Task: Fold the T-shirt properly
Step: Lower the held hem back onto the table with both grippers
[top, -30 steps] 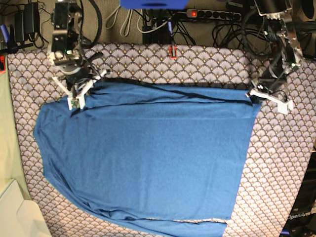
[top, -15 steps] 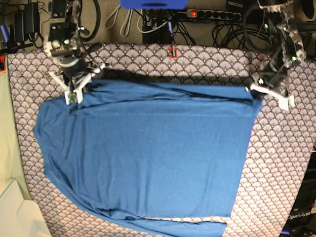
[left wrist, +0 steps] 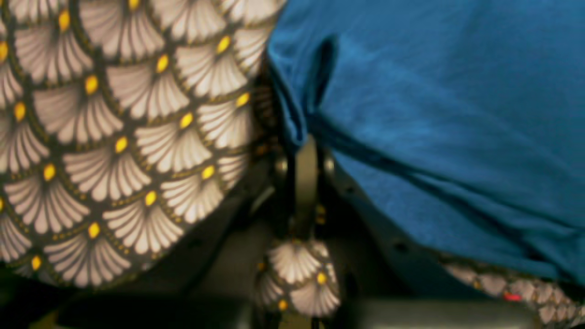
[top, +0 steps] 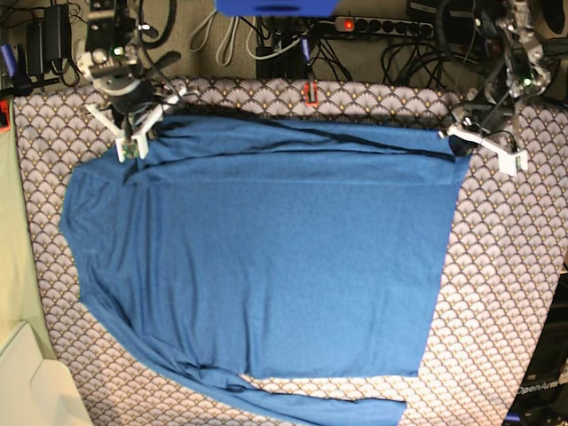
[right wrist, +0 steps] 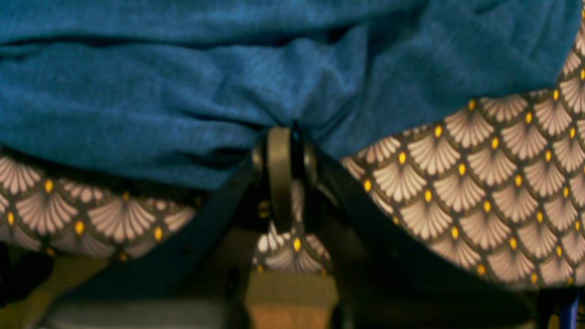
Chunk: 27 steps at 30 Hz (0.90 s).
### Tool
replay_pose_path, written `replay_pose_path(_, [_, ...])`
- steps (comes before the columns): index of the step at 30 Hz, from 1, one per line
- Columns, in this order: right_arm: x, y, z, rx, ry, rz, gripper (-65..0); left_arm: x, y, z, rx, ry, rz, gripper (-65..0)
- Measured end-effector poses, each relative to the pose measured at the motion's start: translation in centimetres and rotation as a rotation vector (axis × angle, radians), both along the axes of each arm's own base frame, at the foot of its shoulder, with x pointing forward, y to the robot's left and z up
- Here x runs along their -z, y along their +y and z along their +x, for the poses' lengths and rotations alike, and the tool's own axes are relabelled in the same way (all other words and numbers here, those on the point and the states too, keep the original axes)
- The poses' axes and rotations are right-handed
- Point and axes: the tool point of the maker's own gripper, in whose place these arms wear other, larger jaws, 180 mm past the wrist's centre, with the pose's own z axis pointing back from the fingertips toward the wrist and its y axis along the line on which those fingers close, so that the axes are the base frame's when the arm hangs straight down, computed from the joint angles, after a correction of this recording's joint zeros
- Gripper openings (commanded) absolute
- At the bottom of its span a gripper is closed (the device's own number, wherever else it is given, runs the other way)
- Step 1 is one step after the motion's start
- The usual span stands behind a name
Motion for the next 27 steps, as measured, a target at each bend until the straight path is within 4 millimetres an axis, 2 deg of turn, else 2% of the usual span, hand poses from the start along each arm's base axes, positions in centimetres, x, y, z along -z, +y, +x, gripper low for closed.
replay_pose_path(5, [-0.5, 0.2, -0.6, -0.006, -0.024, 0.003, -63.6, -0.1, -0.2, -1.3, 0.014, 0.014, 0.012, -64.6])
replay_pose_path(8, [0.0, 0.3, -1.9, -0.009, -0.014, 0.007, -63.6, 0.1, -0.3, -2.1, 0.018, 0.030, 0.015, -64.6])
replay_pose_path(13, [0.3, 0.3, -3.3, -0.012, -0.011, 0.012, -63.6, 0.1, 1.7, -3.6, -0.040, 0.046, 0.032, -64.7])
replay_pose_path(18, [0.4, 0.4, -4.0, -0.013, -0.005, 0.015, -63.6, 0.6, 1.8, -4.8, -0.039, 0.075, 0.034, -64.7])
replay_pose_path(27, [0.4, 0.4, -4.0, -0.014, -0.008, 0.014, -63.6, 0.7, 1.8, -4.8, -0.039, 0.077, 0.034, -64.7])
